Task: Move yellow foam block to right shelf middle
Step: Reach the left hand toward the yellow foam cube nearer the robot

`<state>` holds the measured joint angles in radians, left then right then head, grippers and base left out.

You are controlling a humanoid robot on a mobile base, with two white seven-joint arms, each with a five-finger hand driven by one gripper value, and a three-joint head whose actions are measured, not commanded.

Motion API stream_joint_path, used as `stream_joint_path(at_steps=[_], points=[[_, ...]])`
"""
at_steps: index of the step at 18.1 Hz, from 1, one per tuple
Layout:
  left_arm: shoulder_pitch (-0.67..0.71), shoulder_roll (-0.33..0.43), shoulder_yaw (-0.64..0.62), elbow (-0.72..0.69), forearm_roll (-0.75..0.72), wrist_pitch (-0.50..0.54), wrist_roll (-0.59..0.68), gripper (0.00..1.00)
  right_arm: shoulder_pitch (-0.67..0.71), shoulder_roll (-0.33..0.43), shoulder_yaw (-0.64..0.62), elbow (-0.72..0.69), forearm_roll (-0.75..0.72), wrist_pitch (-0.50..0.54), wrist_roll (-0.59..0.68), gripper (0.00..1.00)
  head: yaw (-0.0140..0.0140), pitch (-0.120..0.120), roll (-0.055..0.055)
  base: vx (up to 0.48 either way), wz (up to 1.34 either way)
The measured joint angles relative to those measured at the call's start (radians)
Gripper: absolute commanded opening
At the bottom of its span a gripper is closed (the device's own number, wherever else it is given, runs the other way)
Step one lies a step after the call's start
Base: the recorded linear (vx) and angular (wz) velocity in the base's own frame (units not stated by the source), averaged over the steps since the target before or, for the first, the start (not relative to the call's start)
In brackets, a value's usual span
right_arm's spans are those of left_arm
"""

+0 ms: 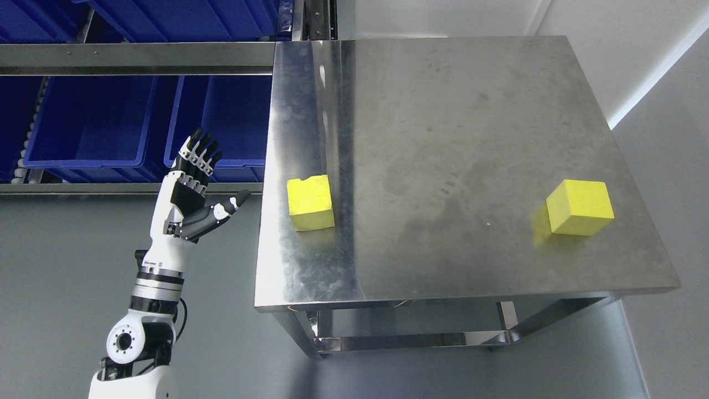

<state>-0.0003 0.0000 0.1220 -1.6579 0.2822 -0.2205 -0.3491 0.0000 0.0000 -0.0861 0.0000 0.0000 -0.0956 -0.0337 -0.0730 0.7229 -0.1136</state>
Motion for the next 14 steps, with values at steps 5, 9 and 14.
stream_joint_path(at_steps=[5,9,14], points=[[0.000,0.000,0.003,0.000,0.000,-0.024,-0.001,1.00,0.000,0.000,0.000,0.000,0.000,0.000,0.000,1.00,0.0000,0.000,0.000,0.001,0.00],[0.000,0.028,0.011,-0.002,0.000,-0.081,-0.091,0.99,0.000,0.000,0.000,0.000,0.000,0.000,0.000,1.00,0.0000,0.000,0.000,0.000,0.00],[-0.035,0.105,0.017,-0.010,0.000,-0.123,-0.287,0.98,0.000,0.000,0.000,0.000,0.000,0.000,0.000,1.00,0.0000,0.000,0.000,0.000,0.00]])
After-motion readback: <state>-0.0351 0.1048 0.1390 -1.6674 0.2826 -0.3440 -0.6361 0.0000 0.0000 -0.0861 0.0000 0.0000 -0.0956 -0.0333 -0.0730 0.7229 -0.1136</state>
